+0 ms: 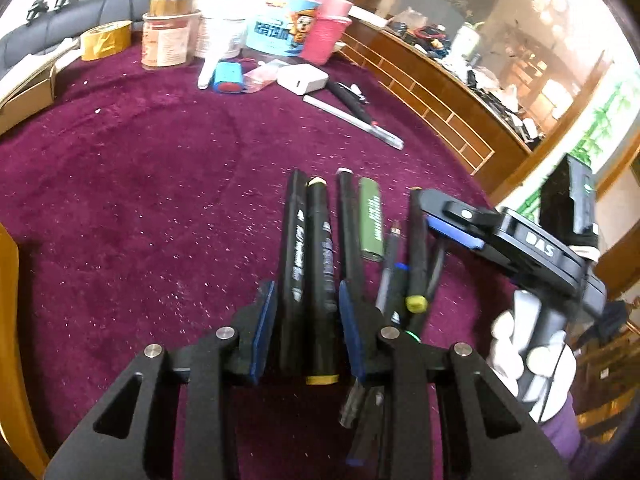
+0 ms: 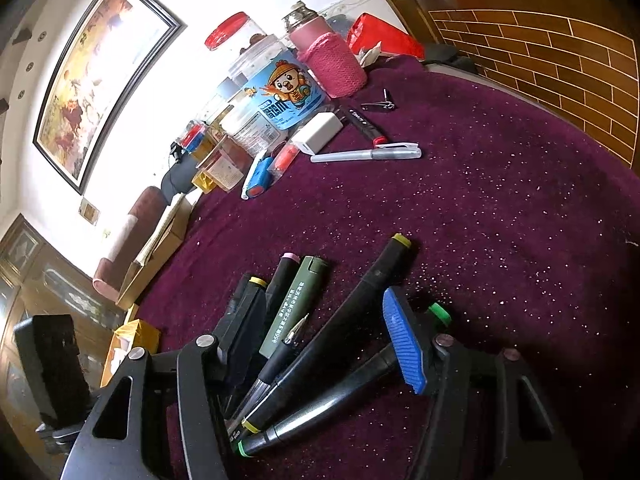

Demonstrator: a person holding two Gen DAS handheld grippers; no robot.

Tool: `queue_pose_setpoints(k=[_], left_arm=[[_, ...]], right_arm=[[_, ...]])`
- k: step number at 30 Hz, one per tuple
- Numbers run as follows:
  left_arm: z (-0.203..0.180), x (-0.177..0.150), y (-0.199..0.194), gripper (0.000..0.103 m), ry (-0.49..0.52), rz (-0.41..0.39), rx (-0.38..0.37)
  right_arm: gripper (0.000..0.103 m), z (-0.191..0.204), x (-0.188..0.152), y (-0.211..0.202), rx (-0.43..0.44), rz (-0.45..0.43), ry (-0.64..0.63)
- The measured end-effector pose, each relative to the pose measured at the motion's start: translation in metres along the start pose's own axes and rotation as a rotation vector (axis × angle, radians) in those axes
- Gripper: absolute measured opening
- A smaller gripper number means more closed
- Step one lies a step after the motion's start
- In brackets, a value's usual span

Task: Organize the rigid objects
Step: 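Close the left gripper on the black markers and pick one out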

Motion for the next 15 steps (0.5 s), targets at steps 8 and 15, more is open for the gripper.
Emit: queue_pose_setpoints(k=[8,15], left_arm=[[0.011,0.014,0.017,0.029,0.066,0.010,0.159],[0.005,0.011,0.039,0.028,0.186,0.033,0.256]], right_arm=[[0.057,0.000,0.000,0.001,-0.001,0.001,-0.004],[0.058,0.001,-0.001,0.000,-0.007,0.002,-0.012]])
Point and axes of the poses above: each gripper's, at about its wrist camera, not at the fingertips, and y roughly the way its jaws point, z to its left, x to its top, the point moved 10 cm from there along y, roughly the way its jaws point, and after that the axes turned 3 degrees about y, right-handed, at the moved point
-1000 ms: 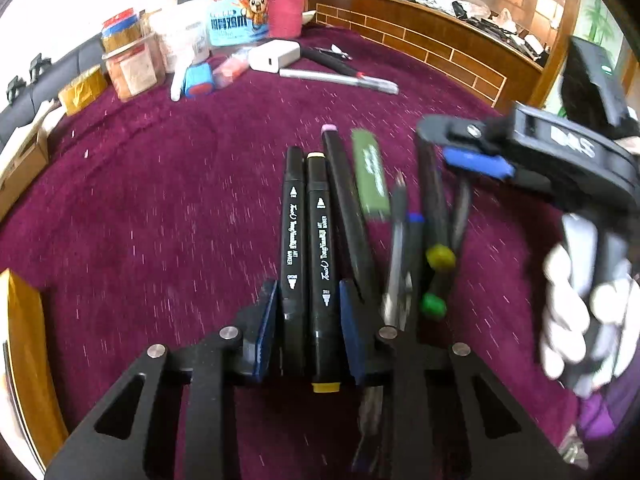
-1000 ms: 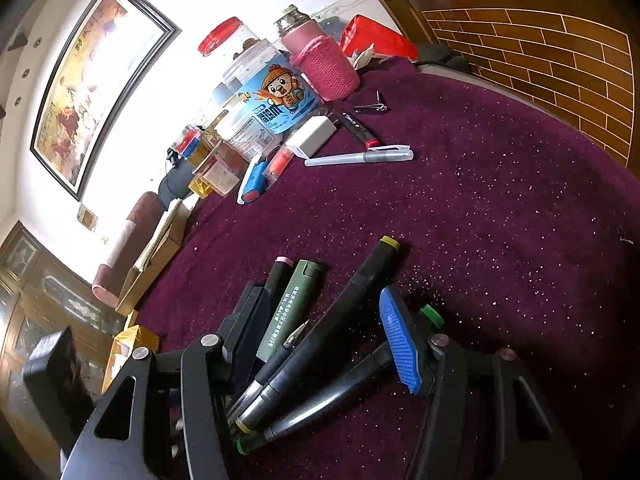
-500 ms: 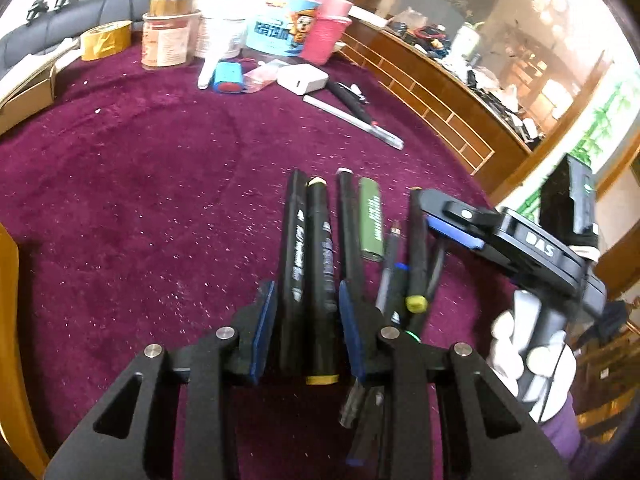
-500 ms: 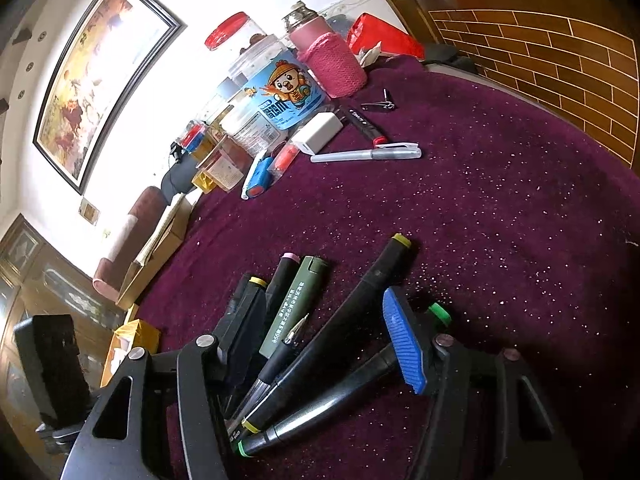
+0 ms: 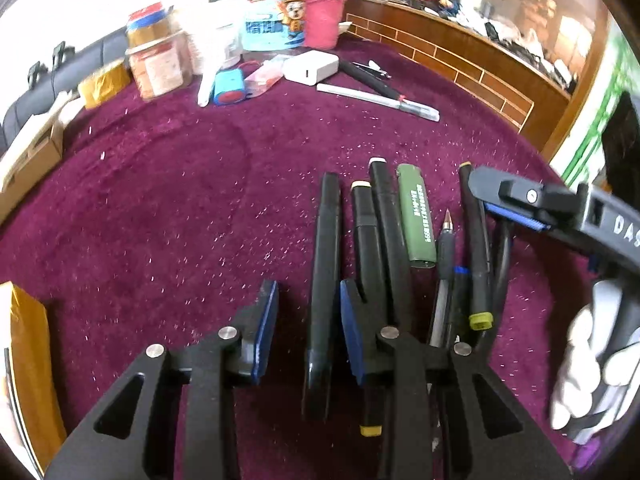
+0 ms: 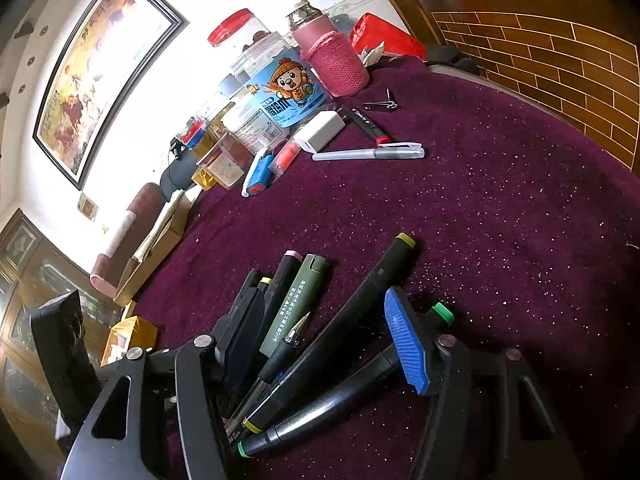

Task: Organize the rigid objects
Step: 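Close the left gripper on the black markers and pick one out, then lift the black marker with left gripper while right gripper grasps yellow-ended black marker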

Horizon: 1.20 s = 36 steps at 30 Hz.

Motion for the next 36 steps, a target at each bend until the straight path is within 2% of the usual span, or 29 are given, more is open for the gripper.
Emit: queue_pose_setpoints(k=[6,7,8,12,17,22,26,30,32,36], left_arm=[[-0.001,0.009,0.005,0.026,-0.017,-0.037,0.022],[-0.001,0.009,0.005,0.023,-0.011,-0.037,0.029],[-0.003,0.008,0.004,0.012,-0.015,-0.031,0.009],[-0.001,0.002,-0.010,0.011,-0.082,-0.053,-0.043],[0.010,-0.009,-0.054,0.012,-0.205,-0.143,-0.122],[0.016,-0.027,-0.114,0.012,-0.276,-0.263,-0.173],[0.025,-0.041,-0.149,0.012,-0.324,-0.324,-0.206],[0.037,-0.060,-0.173,0.012,-0.357,-0.363,-0.205],[0.045,-0.070,-0.183,0.012,-0.374,-0.381,-0.202],[0.060,-0.083,-0.191,0.012,-0.408,-0.408,-0.195]], right_arm=[[0.058,0.001,0.000,0.001,-0.005,0.000,-0.008],[0.059,0.001,0.000,0.001,-0.006,0.000,-0.012],[0.059,0.002,0.000,0.001,-0.008,-0.001,-0.015],[0.059,-0.001,0.002,0.000,0.001,-0.008,0.001],[0.059,-0.004,0.005,-0.001,0.019,-0.015,0.024],[0.059,-0.005,0.006,-0.002,0.043,-0.016,0.042],[0.059,-0.009,0.008,-0.005,0.080,-0.027,0.082],[0.059,-0.012,0.010,-0.008,0.049,-0.006,0.085],[0.059,-0.013,0.011,-0.021,0.028,-0.029,0.082],[0.059,0.000,0.004,-0.038,0.045,-0.015,0.082]])
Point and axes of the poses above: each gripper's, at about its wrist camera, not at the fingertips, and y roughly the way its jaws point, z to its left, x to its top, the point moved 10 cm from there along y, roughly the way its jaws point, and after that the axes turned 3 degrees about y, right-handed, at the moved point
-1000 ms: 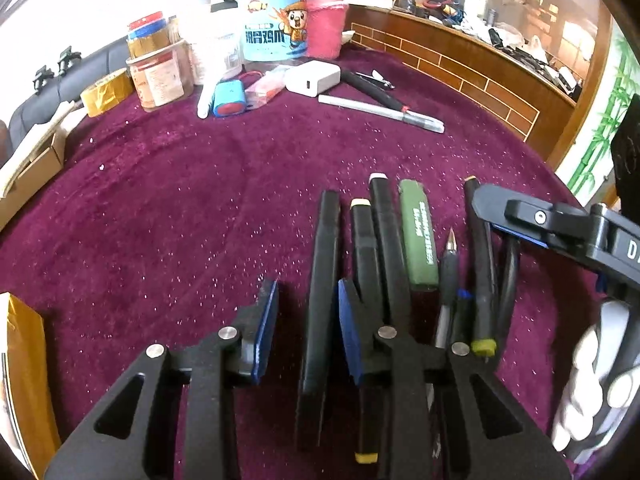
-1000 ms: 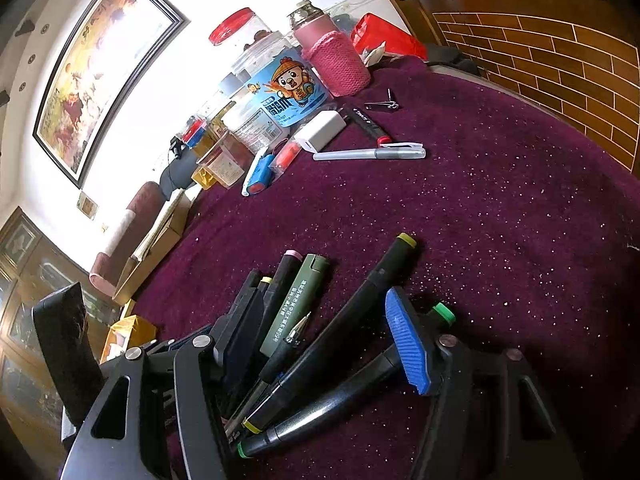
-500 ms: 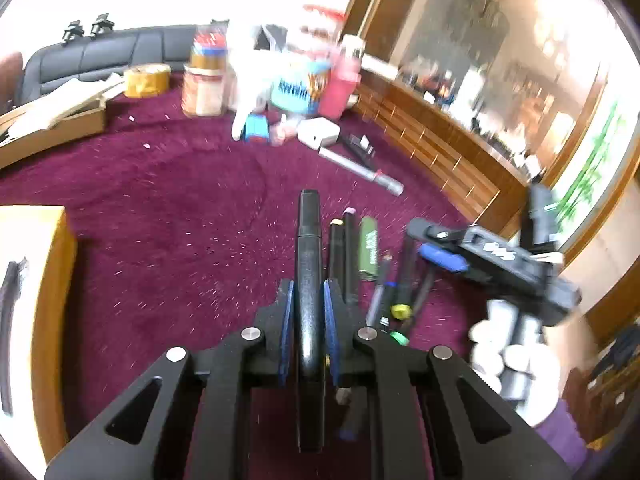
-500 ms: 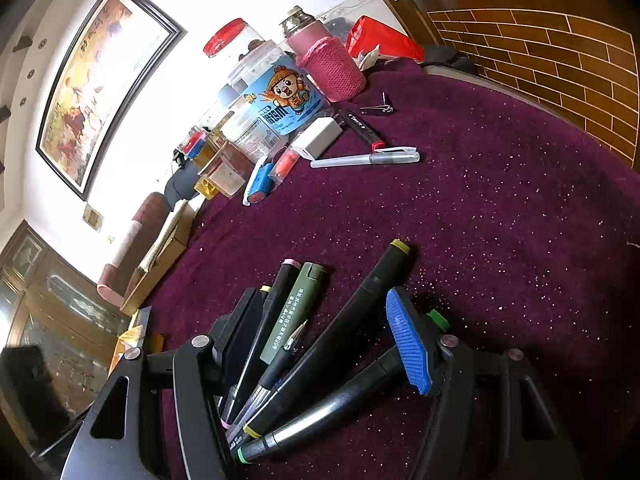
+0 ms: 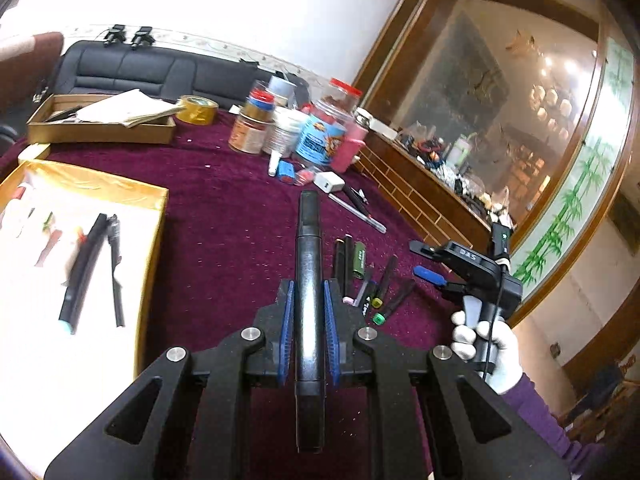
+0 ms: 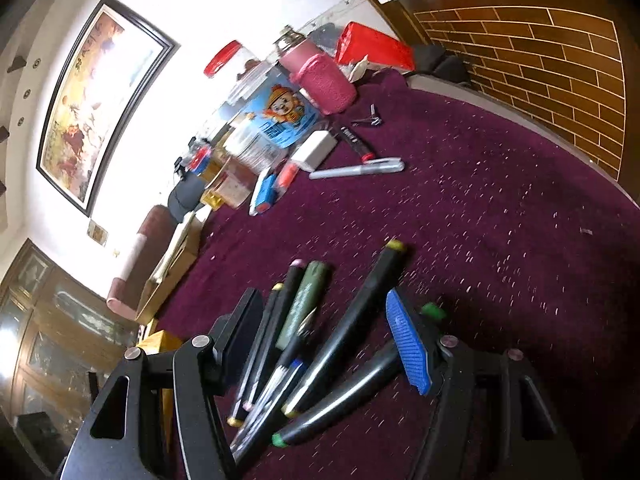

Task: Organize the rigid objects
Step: 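Lift the black marker with left gripper while right gripper grasps yellow-ended black marker, then carry both black markers over the white tray and open both grippers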

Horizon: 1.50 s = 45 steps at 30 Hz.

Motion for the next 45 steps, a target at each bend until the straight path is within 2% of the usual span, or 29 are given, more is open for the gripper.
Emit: queue_pose_setpoints(k=[3,5,10,14,16,20,24,25,26,27,28,29,32,35,40,42,45], left_arm=[[0.012,-0.001,-0.003,0.012,-0.041,-0.010,-0.001],[0.020,-0.003,-0.006,0.012,-0.065,-0.014,-0.003],[0.033,-0.009,-0.019,0.012,-0.090,-0.021,0.016],[0.044,-0.013,-0.031,0.012,-0.113,-0.032,0.018],[0.049,-0.013,-0.035,0.012,-0.122,-0.039,0.017],[0.057,-0.015,-0.036,0.012,-0.145,-0.038,0.009],[0.064,-0.017,-0.041,0.012,-0.163,-0.041,0.012],[0.066,-0.017,-0.043,0.012,-0.168,-0.043,0.016],[0.071,-0.016,-0.046,0.012,-0.174,-0.044,0.021],[0.075,-0.016,-0.049,0.012,-0.181,-0.045,0.027],[0.080,-0.015,-0.052,0.012,-0.189,-0.045,0.034],[0.087,-0.014,-0.056,0.012,-0.196,-0.042,0.048],[0.109,-0.010,-0.066,0.012,-0.214,-0.024,0.082],[0.132,-0.005,-0.071,0.012,-0.233,0.006,0.121],[0.170,0.006,-0.072,0.012,-0.242,0.058,0.201],[0.187,0.010,-0.066,0.012,-0.240,0.092,0.242],[0.209,0.009,-0.053,0.012,-0.249,0.149,0.288]], right_arm=[[0.059,0.032,-0.011,0.005,0.028,0.049,-0.067],[0.059,0.061,-0.026,0.019,0.054,0.113,-0.140],[0.059,0.102,-0.065,0.066,0.041,0.270,-0.269],[0.059,0.097,-0.076,0.095,-0.066,0.326,-0.269],[0.059,0.095,-0.074,0.099,-0.086,0.325,-0.254],[0.051,0.090,-0.073,0.109,-0.160,0.341,-0.232],[0.050,0.092,-0.077,0.124,-0.315,0.315,-0.331],[0.046,0.093,-0.079,0.128,-0.359,0.300,-0.371],[0.033,0.092,-0.079,0.129,-0.410,0.272,-0.413],[0.025,0.091,-0.079,0.129,-0.456,0.243,-0.457],[0.016,0.091,-0.078,0.128,-0.467,0.226,-0.478],[0.013,0.090,-0.076,0.125,-0.453,0.220,-0.476],[0.013,0.086,-0.072,0.113,-0.340,0.236,-0.364],[0.013,0.100,-0.070,0.103,-0.245,0.238,-0.311],[0.013,0.145,-0.082,0.095,-0.068,0.292,-0.271],[0.013,0.172,-0.095,0.097,0.013,0.336,-0.261],[0.013,0.205,-0.117,0.103,0.089,0.393,-0.259]])
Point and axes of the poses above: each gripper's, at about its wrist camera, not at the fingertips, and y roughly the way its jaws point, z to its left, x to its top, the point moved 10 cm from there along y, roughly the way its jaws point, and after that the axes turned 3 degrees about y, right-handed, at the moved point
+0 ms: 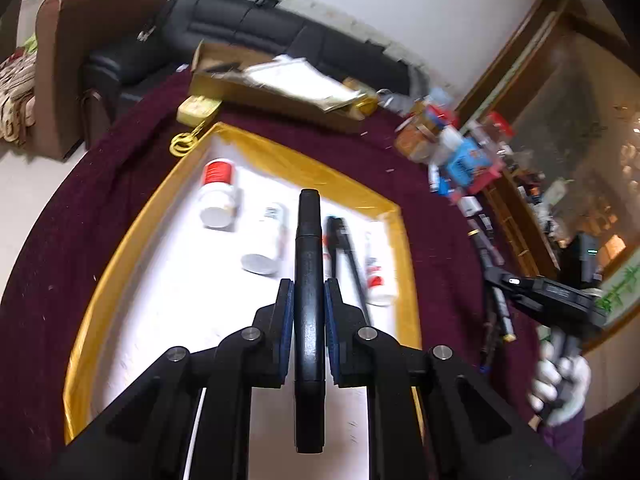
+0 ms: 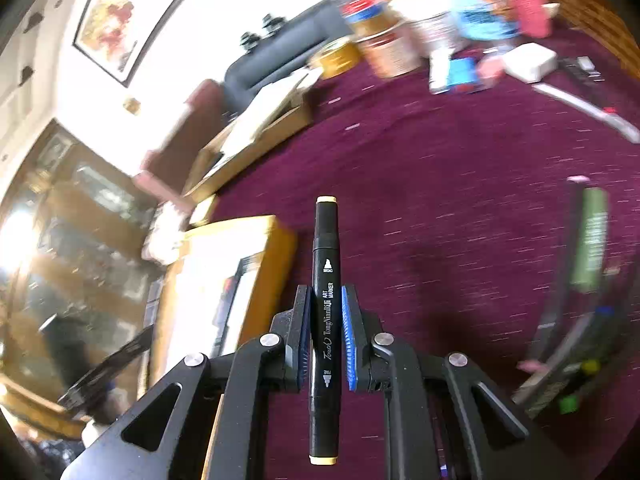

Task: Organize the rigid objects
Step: 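Carry both black markers over the white tray and open both grippers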

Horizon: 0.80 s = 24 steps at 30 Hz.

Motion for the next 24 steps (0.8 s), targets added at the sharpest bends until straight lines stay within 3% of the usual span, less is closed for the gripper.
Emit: queue_pose_setpoints(k=[5,14,21,24], left_arm=[[0.024,-0.004,0.017,0.012,-0.035,0.051,0.069],[0.061,-0.016,0.026,0.012,-0.170,0.095,0.096],[0.065,-0.014,-0.005,0.021,-0.242,-0.003,0.005],[0.064,-0.019,-0.032,0.038,-0.259,-0.073,-0.019]], right_arm=[[0.013,0.054,-0.016,0.035,0.078,0.087,-0.041],[0.013,0.129,-0.061,0.101,0.126,0.236,-0.144],[0.013,0.159,-0.095,0.141,0.112,0.326,-0.221],[0.013,0.163,-0.103,0.154,0.086,0.341,-0.255]])
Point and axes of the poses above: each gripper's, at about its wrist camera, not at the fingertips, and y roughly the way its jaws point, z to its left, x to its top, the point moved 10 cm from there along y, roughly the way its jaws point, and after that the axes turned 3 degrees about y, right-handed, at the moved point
